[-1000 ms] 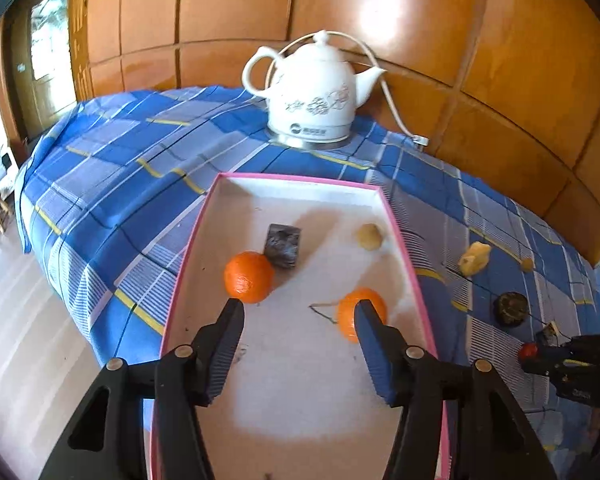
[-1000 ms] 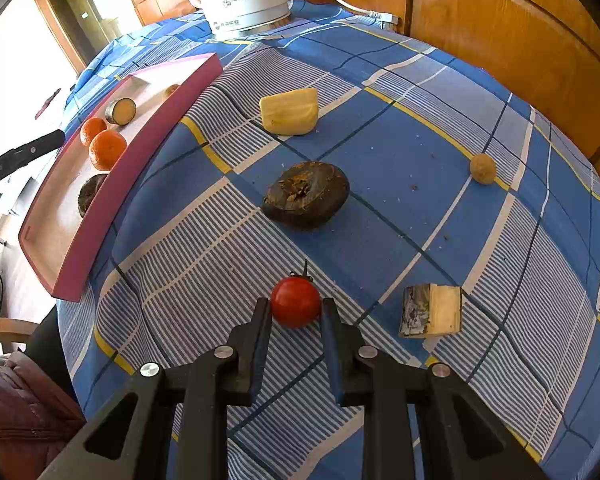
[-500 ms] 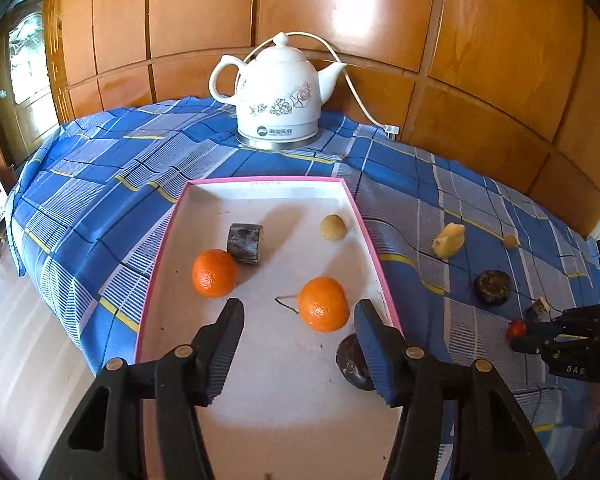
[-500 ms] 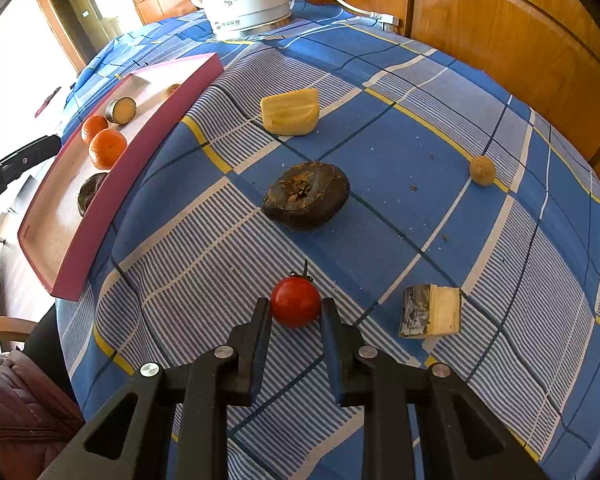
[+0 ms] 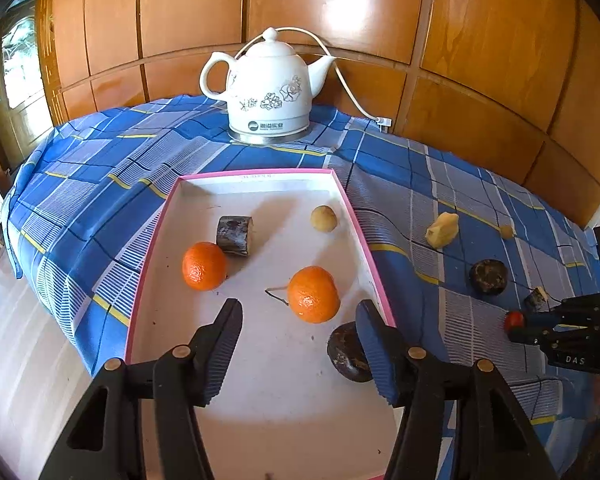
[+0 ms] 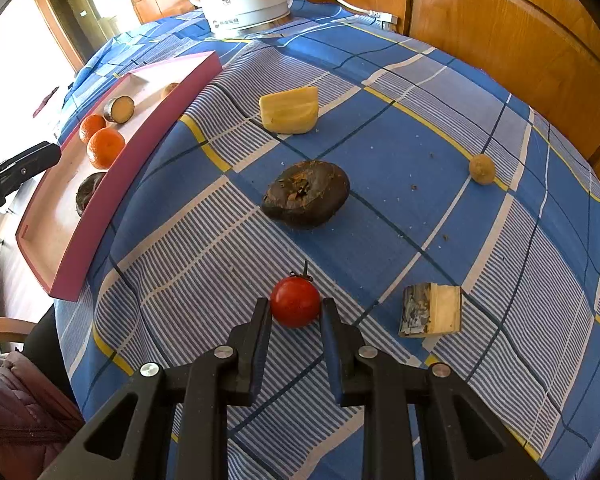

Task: Organize fruits
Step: 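Carry the cherry tomato into the pink tray and open the right gripper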

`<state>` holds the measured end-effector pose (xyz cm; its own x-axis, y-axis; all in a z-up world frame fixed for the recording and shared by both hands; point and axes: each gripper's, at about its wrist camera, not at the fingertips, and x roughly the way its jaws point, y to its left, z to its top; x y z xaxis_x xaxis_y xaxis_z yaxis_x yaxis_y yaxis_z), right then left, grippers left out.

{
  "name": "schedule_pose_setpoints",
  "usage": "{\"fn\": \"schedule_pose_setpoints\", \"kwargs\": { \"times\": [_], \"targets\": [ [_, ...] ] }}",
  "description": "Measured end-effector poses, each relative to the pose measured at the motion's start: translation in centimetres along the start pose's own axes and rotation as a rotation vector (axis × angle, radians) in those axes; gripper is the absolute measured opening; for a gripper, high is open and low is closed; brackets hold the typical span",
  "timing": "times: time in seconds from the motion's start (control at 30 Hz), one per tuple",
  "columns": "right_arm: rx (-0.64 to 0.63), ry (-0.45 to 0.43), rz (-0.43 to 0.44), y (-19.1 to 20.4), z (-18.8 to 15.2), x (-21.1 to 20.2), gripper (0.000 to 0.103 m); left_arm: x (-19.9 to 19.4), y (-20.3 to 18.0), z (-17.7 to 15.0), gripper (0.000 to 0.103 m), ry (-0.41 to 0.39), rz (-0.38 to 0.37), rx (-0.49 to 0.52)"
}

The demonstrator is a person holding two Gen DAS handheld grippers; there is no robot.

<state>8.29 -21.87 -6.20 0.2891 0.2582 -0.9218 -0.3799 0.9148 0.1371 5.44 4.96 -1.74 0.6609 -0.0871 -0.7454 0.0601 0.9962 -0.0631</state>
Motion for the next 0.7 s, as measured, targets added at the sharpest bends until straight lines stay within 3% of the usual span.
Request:
{"fn": "schedule_pose_setpoints", "kwargs": {
  "times": [0.7],
  "targets": [
    [-0.001, -0.007, 0.01, 0.07, -0.05, -0.01, 0.025, 0.15, 0.14, -0.37, 0.063, 0.013, -0.001, -0.001]
  ]
}}
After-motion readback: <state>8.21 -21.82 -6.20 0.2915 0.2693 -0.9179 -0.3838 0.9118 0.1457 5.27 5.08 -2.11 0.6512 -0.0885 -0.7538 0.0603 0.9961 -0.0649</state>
